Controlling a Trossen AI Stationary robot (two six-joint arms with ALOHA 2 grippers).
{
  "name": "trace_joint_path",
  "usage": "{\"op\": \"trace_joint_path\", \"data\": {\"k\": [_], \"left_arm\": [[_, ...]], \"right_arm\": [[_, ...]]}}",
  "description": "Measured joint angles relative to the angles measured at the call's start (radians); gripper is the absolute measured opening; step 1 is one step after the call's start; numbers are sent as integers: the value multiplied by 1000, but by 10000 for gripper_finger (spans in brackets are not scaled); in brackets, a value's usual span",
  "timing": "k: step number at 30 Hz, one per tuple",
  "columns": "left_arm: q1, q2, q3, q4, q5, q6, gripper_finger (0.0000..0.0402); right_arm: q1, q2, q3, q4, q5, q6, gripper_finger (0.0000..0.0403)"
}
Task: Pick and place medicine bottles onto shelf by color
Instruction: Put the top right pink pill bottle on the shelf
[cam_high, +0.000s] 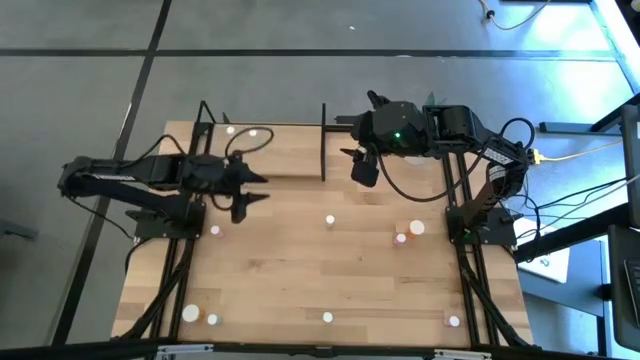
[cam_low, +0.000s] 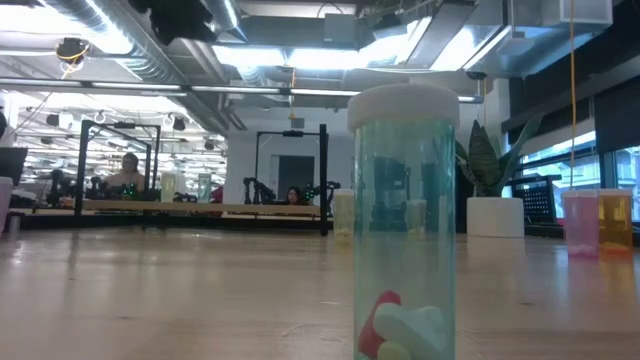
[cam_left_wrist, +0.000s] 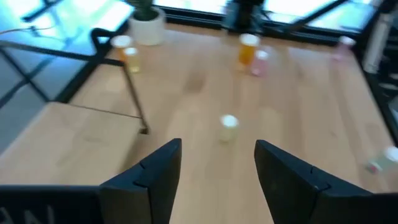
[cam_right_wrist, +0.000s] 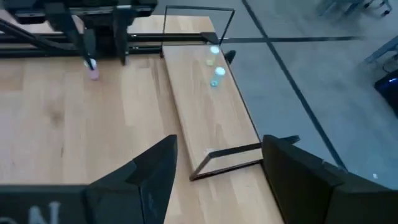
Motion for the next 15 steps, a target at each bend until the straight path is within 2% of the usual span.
{"op": "trace_joint_path", "data": {"k": [4,9,15], "left_arm": [[-70,20,88,-82,-26,0,196],[-122,69,218,-239,-72,-2,196],[-144,113,314,-384,-92,-49,195]], "right_arm": [[0,0,0,-20,-108,22,236],[2,0,0,-147,-291,-65,236],[7,0,0,-294,-388,-47,236]]}}
